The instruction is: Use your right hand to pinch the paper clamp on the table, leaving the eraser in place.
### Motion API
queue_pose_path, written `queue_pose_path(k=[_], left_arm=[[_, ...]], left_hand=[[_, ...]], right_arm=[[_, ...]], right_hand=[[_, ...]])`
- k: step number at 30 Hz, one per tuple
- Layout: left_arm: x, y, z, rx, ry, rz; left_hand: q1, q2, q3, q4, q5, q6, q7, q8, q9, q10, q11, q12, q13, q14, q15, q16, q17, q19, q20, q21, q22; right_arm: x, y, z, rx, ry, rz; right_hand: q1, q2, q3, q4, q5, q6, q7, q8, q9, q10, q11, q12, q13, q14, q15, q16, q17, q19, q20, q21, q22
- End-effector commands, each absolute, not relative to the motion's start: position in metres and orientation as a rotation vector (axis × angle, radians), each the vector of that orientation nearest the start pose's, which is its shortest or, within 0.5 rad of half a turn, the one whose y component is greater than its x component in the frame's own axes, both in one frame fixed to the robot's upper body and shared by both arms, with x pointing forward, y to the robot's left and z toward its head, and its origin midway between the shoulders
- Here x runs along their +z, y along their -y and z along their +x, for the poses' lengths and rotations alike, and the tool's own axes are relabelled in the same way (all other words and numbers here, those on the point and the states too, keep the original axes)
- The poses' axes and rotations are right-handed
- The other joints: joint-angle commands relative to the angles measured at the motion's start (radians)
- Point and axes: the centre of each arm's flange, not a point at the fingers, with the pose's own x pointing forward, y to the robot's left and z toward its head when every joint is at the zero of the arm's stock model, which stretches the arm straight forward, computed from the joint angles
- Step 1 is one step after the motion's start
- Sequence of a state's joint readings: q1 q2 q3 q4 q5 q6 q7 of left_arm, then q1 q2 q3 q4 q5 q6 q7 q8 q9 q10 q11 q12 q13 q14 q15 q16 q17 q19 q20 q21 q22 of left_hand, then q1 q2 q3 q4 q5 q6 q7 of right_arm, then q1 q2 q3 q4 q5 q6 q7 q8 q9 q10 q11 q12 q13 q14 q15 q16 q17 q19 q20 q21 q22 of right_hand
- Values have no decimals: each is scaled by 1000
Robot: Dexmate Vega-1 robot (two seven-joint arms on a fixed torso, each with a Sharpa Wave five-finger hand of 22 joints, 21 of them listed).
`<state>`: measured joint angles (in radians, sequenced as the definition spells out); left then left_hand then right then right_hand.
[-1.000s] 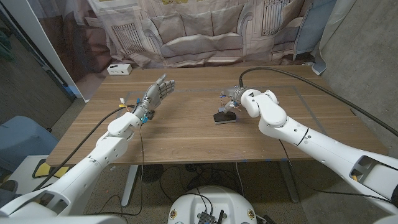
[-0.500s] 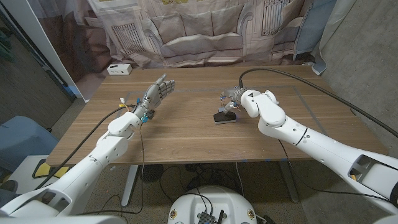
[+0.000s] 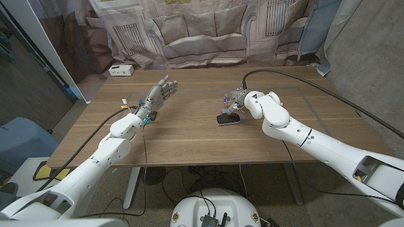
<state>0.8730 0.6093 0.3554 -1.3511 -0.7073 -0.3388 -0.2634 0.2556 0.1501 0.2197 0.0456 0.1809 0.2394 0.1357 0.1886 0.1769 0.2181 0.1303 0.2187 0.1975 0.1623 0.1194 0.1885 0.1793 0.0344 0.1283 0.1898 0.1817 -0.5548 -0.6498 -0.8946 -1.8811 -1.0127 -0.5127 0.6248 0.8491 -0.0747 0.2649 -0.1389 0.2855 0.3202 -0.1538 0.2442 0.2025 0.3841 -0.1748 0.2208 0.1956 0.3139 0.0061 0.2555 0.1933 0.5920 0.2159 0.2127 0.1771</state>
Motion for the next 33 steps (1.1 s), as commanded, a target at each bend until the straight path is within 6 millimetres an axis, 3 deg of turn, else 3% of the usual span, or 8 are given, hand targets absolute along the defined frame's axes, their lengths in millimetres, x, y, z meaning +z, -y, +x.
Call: queue_pose_path(k=[1,20,33], left_arm=[[-19,-301,625,-403,640,57],[-24,-297,628,-409,634,44],[-28,-297,628,-404,629,39]], left_hand=[[7,-1,9,1,-3,7,4,0,3,6,4,-3,3,6,-5,2,2,-7,3,9,0],[7,-1,15,1,-3,7,1,0,3,6,0,-3,3,7,-5,1,1,-7,5,10,0],[7,-2,19,0,-3,6,1,0,3,6,0,-3,3,6,-6,1,1,-11,7,8,0]], right_arm=[[25,114,592,106,311,-1854],[24,118,590,93,349,-1827],[22,117,592,93,356,-1824]], right_hand=[[11,3,-6,1,11,13,-8,7,3,12,-11,6,0,15,-2,6,2,15,1,3,0],[27,25,-16,6,16,127,-40,36,4,104,-35,18,2,76,-34,22,7,57,1,1,-1],[31,30,-20,6,16,151,-40,40,4,129,-37,19,2,90,-42,26,8,66,1,-1,-1]])
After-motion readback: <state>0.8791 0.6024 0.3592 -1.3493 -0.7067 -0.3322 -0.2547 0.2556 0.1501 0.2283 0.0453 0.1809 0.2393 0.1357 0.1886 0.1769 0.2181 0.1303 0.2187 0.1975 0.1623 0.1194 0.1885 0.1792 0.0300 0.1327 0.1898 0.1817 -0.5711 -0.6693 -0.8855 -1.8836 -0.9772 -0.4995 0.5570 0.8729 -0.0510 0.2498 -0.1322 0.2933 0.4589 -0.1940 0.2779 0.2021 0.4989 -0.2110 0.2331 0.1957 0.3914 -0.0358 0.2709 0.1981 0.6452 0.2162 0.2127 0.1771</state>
